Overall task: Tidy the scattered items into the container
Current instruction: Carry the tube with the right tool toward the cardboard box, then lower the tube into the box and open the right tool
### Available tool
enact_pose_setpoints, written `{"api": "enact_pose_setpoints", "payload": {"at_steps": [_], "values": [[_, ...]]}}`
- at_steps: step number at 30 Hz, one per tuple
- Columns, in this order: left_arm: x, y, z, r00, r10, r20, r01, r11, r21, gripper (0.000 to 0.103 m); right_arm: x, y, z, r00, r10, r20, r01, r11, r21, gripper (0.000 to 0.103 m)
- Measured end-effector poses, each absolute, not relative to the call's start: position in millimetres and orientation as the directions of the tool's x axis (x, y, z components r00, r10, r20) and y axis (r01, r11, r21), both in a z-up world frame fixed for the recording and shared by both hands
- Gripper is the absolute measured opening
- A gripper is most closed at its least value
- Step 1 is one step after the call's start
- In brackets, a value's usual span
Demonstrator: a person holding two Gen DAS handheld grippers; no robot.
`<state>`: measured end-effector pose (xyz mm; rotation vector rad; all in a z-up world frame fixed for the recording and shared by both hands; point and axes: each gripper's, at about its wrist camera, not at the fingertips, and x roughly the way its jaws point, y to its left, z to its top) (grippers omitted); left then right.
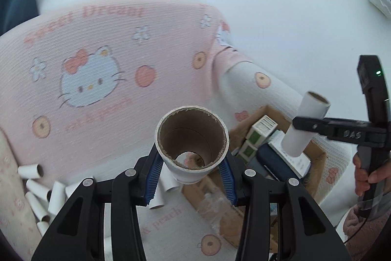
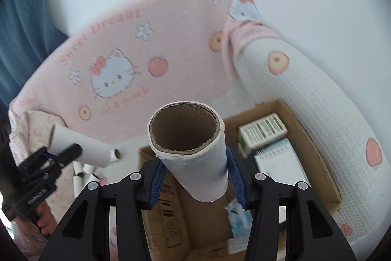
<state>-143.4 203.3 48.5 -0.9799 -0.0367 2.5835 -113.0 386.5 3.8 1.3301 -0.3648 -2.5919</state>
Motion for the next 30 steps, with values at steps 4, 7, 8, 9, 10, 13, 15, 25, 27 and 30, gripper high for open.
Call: {"api": "enact_pose_setpoints", "payload": {"at_steps": [4, 7, 8, 9, 10, 13, 15, 25, 27, 30], "values": [[-159.3, 226.5, 41.6, -0.661, 0.391, -0.64, -0.395, -0.907, -0.145, 0.048, -128.0, 387.0, -33.0, -0.465, -0.345, -0.815, 0.072, -0.933, 0.353, 0.045], [-170.7, 237.7, 34.0, -0.651, 0.389, -0.652, -0.409, -0.903, -0.131, 0.048, -142.3, 378.3, -62.3, -0.367, -0.383, -0.848, 0.084, -0.921, 0.38, 0.045], [-174.2, 239.7, 32.2, -0.648, 0.393, -0.652, -0.416, -0.9, -0.129, 0.048, -146.9, 374.3, -70.4, -0.34, -0.383, -0.859, 0.087, -0.922, 0.377, 0.045], [-176.9, 241.1, 31.0, -0.646, 0.4, -0.65, -0.425, -0.896, -0.129, 0.048, -152.0, 370.0, -78.5, -0.312, -0.384, -0.869, 0.093, -0.923, 0.374, 0.045], [-178.7, 242.9, 30.4, -0.645, 0.409, -0.645, -0.434, -0.891, -0.13, 0.048, -156.4, 366.7, -84.8, -0.29, -0.388, -0.875, 0.099, -0.921, 0.376, 0.045], [-180.4, 243.9, 31.2, -0.655, 0.433, -0.619, -0.452, -0.881, -0.139, 0.048, -168.9, 352.8, -105.0, -0.205, -0.414, -0.887, 0.118, -0.91, 0.397, 0.045], [-181.2, 242.4, 30.4, -0.657, 0.45, -0.604, -0.46, -0.875, -0.152, 0.048, -173.7, 342.4, -117.4, -0.148, -0.425, -0.893, 0.137, -0.903, 0.407, 0.045], [-180.0, 231.1, 19.7, -0.639, 0.455, -0.62, -0.446, -0.876, -0.182, 0.048, -165.3, 310.2, -163.7, 0.097, -0.401, -0.911, 0.237, -0.879, 0.413, 0.045], [-179.6, 228.7, 20.7, -0.648, 0.446, -0.617, -0.441, -0.881, -0.174, 0.048, -160.1, 310.4, -173.6, 0.133, -0.387, -0.913, 0.233, -0.883, 0.408, 0.045], [-180.3, 224.5, 22.7, -0.659, 0.431, -0.616, -0.422, -0.89, -0.172, 0.048, -155.5, 311.0, -175.7, 0.114, -0.381, -0.918, 0.234, -0.887, 0.398, 0.045]]}}
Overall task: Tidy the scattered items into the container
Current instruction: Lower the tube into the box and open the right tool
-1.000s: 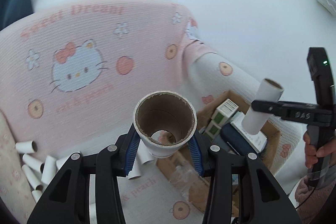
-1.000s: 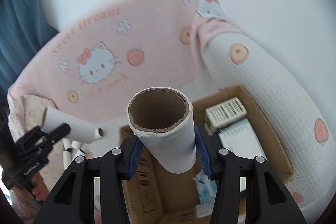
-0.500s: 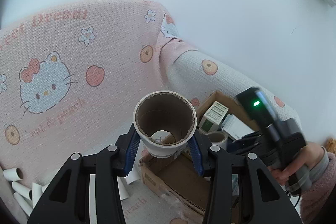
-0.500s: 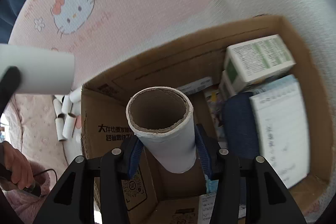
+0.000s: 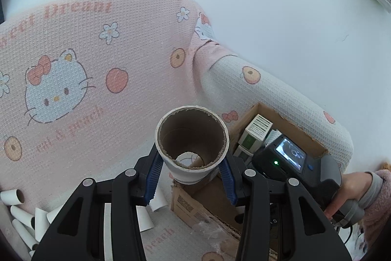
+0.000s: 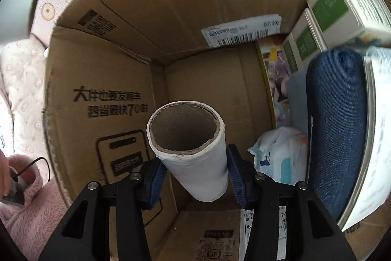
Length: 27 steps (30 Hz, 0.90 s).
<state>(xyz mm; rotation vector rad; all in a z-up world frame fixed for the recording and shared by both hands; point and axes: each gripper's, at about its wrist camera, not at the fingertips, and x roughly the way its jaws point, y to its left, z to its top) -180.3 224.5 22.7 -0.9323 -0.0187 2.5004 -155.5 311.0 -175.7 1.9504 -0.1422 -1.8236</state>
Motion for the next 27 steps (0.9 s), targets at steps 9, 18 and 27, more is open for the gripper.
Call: {"api": "enact_pose_setpoints", "payload": {"at_steps": [9, 18, 27], "values": [[-177.5, 216.7, 25.5, -0.667, 0.419, -0.617, -0.408, -0.897, -0.169, 0.048, -148.5, 293.3, -206.1, 0.297, -0.368, -0.881, 0.252, -0.86, 0.444, 0.044], [-184.2, 210.7, 23.7, -0.652, 0.431, -0.624, -0.398, -0.895, -0.202, 0.048, -166.4, 279.8, -208.8, 0.222, -0.37, -0.902, 0.294, -0.857, 0.424, 0.044], [-188.3, 207.5, 21.5, -0.642, 0.423, -0.639, -0.394, -0.898, -0.198, 0.048, -192.2, 268.1, -228.3, 0.222, -0.404, -0.888, 0.29, -0.842, 0.455, 0.045]]}}
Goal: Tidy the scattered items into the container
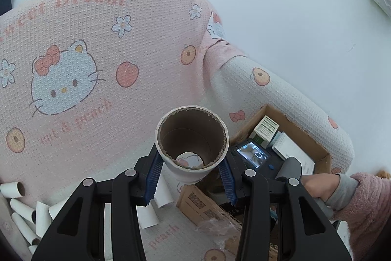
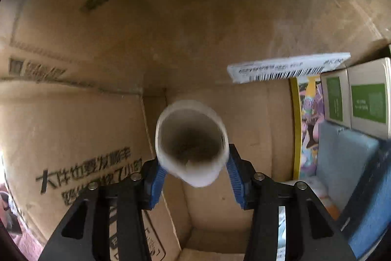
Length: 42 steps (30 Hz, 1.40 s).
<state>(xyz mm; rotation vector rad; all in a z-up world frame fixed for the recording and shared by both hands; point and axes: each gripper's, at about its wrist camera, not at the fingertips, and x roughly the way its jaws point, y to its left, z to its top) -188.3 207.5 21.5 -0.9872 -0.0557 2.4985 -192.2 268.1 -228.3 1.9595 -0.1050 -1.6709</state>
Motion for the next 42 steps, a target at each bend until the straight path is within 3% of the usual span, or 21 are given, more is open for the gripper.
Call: {"api": "enact_pose_setpoints", "payload": {"at_steps": [7, 11, 15, 19, 24, 27, 34, 38, 42], "values": [[-188.4, 212.3, 19.4, -0.633, 0.426, -0.647, -0.404, -0.894, -0.194, 0.048, -183.8, 286.5, -213.5, 0.146, -0.482, -0.864, 0.243, -0.829, 0.504, 0.058], [-187.5, 215.4, 20.1, -0.637, 0.417, -0.648, -0.408, -0.896, -0.175, 0.048, -177.1, 303.1, -206.5, 0.089, -0.457, -0.885, 0.17, -0.868, 0.466, 0.058], [-194.6, 225.5, 19.0, -0.601, 0.438, -0.669, -0.433, -0.881, -0.188, 0.048, -170.7, 319.3, -198.8, 0.014, -0.44, -0.898, 0.071, -0.895, 0.44, 0.025], [-199.5, 235.8, 17.9, -0.562, 0.477, -0.676, -0.463, -0.859, -0.221, 0.048, -171.4, 321.7, -202.5, -0.002, -0.42, -0.908, 0.026, -0.907, 0.42, 0.024], [-203.9, 238.3, 16.7, -0.546, 0.479, -0.688, -0.463, -0.856, -0.228, 0.048, -178.6, 306.3, -236.5, 0.105, -0.418, -0.902, -0.037, -0.908, 0.417, 0.023], [-205.9, 234.7, 18.8, -0.541, 0.483, -0.688, -0.467, -0.853, -0.232, 0.048, -183.0, 294.8, -245.2, 0.135, -0.527, -0.839, -0.069, -0.85, 0.522, 0.024], [-208.3, 239.3, 19.1, -0.509, 0.493, -0.706, -0.497, -0.838, -0.226, 0.048, -182.8, 291.9, -252.9, 0.109, -0.617, -0.779, -0.086, -0.787, 0.611, 0.024], [-211.2, 250.2, 14.2, -0.427, 0.535, -0.729, -0.526, -0.803, -0.281, 0.048, -177.6, 313.8, -240.1, 0.056, -0.712, -0.7, -0.169, -0.698, 0.696, 0.024], [-219.9, 266.7, 8.8, -0.347, 0.54, -0.767, -0.536, -0.785, -0.31, 0.048, -168.9, 336.5, -195.2, -0.055, -0.541, -0.839, -0.064, -0.837, 0.543, 0.025]]}}
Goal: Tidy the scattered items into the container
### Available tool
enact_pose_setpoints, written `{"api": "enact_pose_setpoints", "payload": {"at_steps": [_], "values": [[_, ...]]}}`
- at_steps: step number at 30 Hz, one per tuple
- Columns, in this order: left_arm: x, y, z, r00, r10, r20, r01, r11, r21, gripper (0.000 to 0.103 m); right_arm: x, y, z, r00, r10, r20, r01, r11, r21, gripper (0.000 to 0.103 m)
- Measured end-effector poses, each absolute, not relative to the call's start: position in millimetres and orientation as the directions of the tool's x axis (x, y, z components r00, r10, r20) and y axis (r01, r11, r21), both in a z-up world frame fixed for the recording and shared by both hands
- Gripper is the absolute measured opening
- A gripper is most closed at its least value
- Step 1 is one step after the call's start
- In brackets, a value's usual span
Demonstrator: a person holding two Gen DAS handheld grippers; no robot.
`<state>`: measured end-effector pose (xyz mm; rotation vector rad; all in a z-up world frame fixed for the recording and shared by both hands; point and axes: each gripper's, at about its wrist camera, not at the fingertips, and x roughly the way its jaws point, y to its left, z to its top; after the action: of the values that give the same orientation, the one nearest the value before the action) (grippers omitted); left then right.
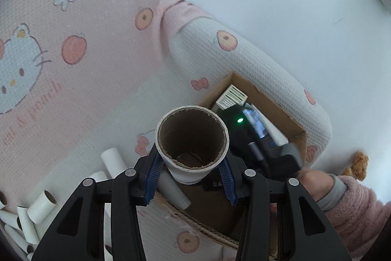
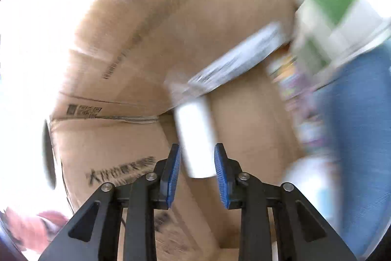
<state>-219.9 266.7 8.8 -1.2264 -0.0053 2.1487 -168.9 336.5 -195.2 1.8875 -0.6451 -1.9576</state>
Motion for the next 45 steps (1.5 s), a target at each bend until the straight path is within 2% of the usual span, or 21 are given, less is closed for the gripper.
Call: {"api": "enact_pose_setpoints", "payload": {"at_steps": [2, 5, 7, 11, 13, 15, 19, 23, 26, 29, 34, 38, 39, 41, 45], "values": [[-223.5, 276.1, 3.9, -0.298, 0.535, -0.79, -0.539, -0.778, -0.323, 0.048, -162.8, 347.1, -178.3, -0.097, -0.468, -0.878, -0.039, -0.88, 0.473, 0.026], [-227.7, 297.8, -10.0, -0.207, 0.517, -0.831, -0.537, -0.77, -0.345, 0.048, -154.4, 363.8, -162.5, -0.145, -0.471, -0.87, -0.045, -0.876, 0.481, 0.031], [-229.8, 309.7, -19.5, -0.168, 0.498, -0.851, -0.536, -0.771, -0.345, 0.048, -149.9, 372.4, -157.1, -0.174, -0.491, -0.854, -0.052, -0.861, 0.506, 0.042], [-232.0, 320.6, -31.8, -0.157, 0.47, -0.868, -0.526, -0.784, -0.33, 0.048, -134.6, 372.3, -143.1, -0.257, -0.44, -0.861, 0.005, -0.891, 0.454, 0.052], [-236.2, 321.1, -38.4, -0.137, 0.477, -0.868, -0.5, -0.79, -0.355, 0.048, -125.3, 363.4, -135.4, -0.297, -0.383, -0.875, 0.048, -0.921, 0.386, 0.061], [-240.9, 320.6, -45.1, -0.114, 0.482, -0.869, -0.474, -0.795, -0.378, 0.048, -121.4, 397.9, -139.2, -0.337, -0.358, -0.871, 0.098, -0.933, 0.345, 0.061], [-249.4, 320.6, -54.4, -0.091, 0.479, -0.873, -0.431, -0.809, -0.399, 0.048, -129.8, 390.8, -124.7, -0.386, -0.373, -0.844, 0.155, -0.928, 0.34, 0.061], [-257.4, 317.0, -63.4, -0.035, 0.524, -0.851, -0.375, -0.796, -0.474, 0.048, -135.3, 381.3, -111.5, -0.415, -0.431, -0.801, 0.212, -0.902, 0.375, 0.061], [-258.5, 320.3, -67.0, -0.02, 0.518, -0.855, -0.367, -0.799, -0.476, 0.048, -126.7, 369.7, -103.1, -0.447, -0.432, -0.784, 0.277, -0.899, 0.338, 0.061], [-257.3, 322.6, -69.0, -0.005, 0.526, -0.851, -0.358, -0.795, -0.489, 0.048, -117.0, 343.0, -121.6, -0.451, -0.408, -0.794, 0.278, -0.909, 0.31, 0.061], [-253.2, 326.2, -71.0, -0.014, 0.525, -0.851, -0.349, -0.8, -0.488, 0.048, -137.7, 334.3, -133.1, -0.448, -0.462, -0.766, 0.25, -0.887, 0.389, 0.061], [-251.1, 328.0, -73.0, -0.022, 0.523, -0.852, -0.338, -0.806, -0.486, 0.048, -137.1, 338.4, -148.7, -0.424, -0.461, -0.779, 0.231, -0.887, 0.399, 0.05], [-250.2, 328.1, -73.0, -0.028, 0.515, -0.857, -0.345, -0.809, -0.475, 0.048, -137.8, 338.4, -150.2, -0.418, -0.454, -0.787, 0.225, -0.891, 0.395, 0.043], [-248.4, 326.8, -72.3, -0.039, 0.513, -0.858, -0.354, -0.81, -0.468, 0.048, -148.0, 337.0, -163.4, -0.416, -0.458, -0.786, 0.21, -0.889, 0.407, 0.043], [-245.9, 322.7, -68.5, -0.059, 0.514, -0.856, -0.354, -0.812, -0.464, 0.05, -139.0, 338.4, -155.9, -0.426, -0.469, -0.774, 0.212, -0.883, 0.419, 0.043]]}}
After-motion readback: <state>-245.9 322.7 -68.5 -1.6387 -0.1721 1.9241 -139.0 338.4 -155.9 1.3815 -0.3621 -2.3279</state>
